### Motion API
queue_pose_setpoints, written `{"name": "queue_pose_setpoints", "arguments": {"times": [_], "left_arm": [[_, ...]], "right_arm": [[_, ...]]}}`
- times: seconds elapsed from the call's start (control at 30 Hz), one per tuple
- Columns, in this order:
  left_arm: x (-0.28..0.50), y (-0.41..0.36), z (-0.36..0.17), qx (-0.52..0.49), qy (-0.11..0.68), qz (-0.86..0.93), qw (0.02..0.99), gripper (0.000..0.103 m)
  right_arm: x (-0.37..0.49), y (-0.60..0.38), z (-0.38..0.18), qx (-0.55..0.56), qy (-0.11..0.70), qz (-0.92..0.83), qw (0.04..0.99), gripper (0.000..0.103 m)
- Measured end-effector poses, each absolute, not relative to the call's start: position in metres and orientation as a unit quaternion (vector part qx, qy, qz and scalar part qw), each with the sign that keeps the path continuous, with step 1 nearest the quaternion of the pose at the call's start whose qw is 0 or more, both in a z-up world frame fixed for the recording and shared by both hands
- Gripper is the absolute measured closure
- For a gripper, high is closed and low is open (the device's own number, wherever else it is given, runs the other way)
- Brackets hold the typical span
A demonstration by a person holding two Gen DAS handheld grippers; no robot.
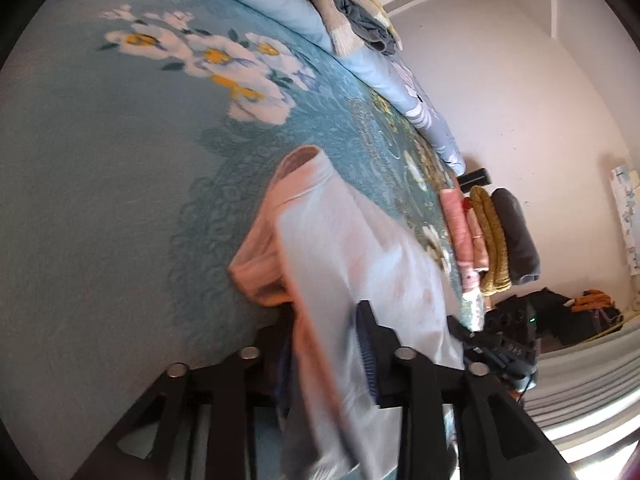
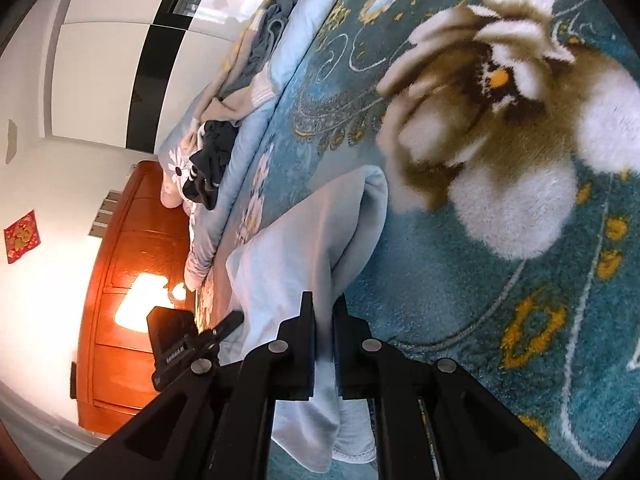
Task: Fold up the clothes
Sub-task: 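Lift the folded shirt with both grippers and carry it onto the clothes stack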
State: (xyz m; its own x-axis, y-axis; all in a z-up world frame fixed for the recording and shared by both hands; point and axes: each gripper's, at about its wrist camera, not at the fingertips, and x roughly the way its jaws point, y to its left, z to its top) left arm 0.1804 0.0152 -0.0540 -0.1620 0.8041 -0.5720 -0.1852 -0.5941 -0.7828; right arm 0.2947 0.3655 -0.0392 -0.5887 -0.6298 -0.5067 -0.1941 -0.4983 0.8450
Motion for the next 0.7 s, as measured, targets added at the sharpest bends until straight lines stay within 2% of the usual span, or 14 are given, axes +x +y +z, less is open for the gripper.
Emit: {"name": "queue_pose_setpoints", "arguments": {"times": [0.23, 0.3, 0.37, 0.57, 0.7], "left_arm": [[0.185, 0.026, -0.048, -0.538, -0.269, 0.725, 0.335, 0.064], [0.189, 0.026, -0.046, -0.537, -0.264, 0.736, 0.318, 0.086], [0.195, 0.026, -0.039, -0.527, -0.269, 0.746, 0.307, 0.088], [0.219, 0.045, 0.008, -0.481, -0.269, 0.768, 0.326, 0.09], [0.237, 0.073, 0.062, -0.436, -0.271, 0.773, 0.372, 0.09]], "right_arm": [[0.302, 0.361, -0.049, 0.427, -0.499, -0.74, 0.148, 0.091], [0.303, 0.36, -0.05, 0.425, -0.502, -0.74, 0.141, 0.091], [0.3, 0.361, -0.044, 0.428, -0.497, -0.742, 0.138, 0.095], [0.299, 0.368, 0.022, 0.42, -0.417, -0.79, 0.164, 0.096], [0.313, 0.394, 0.083, 0.394, -0.38, -0.818, 0.18, 0.096]]}}
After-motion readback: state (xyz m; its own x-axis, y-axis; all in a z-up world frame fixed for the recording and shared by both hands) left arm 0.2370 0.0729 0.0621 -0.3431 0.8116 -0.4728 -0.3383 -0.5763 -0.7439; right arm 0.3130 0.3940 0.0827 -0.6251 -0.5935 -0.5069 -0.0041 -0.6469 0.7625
